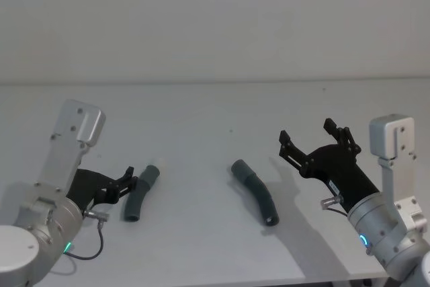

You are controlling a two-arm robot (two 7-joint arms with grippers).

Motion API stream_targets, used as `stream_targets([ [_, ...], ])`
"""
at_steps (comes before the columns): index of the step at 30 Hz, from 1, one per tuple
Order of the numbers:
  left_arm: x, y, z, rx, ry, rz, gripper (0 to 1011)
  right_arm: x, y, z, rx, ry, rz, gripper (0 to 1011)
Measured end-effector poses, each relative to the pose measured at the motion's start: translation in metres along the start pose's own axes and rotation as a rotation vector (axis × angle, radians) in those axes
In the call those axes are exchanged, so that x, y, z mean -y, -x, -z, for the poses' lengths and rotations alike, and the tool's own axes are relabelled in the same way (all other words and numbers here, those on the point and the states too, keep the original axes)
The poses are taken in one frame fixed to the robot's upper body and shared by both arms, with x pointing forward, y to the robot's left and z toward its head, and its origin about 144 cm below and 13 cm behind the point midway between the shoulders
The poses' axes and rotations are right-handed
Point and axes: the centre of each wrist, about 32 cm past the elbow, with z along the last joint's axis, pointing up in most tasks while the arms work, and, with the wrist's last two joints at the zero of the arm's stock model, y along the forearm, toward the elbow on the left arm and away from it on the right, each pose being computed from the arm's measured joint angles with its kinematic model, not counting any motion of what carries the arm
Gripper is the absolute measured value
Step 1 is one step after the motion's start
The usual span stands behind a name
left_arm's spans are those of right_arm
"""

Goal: Use both hands to pick up one end of the pipe from the table, align the ends, and insert them.

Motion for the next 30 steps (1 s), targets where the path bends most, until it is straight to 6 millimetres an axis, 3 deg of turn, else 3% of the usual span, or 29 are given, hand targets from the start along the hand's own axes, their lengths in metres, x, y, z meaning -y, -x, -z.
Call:
stream_targets([
  [30, 0.028, -0.011, -0.001, 0.023, -0.08, 0.139, 1001, 0.0, 0.0, 0.0, 0.0, 0.0, 0.0, 1004],
])
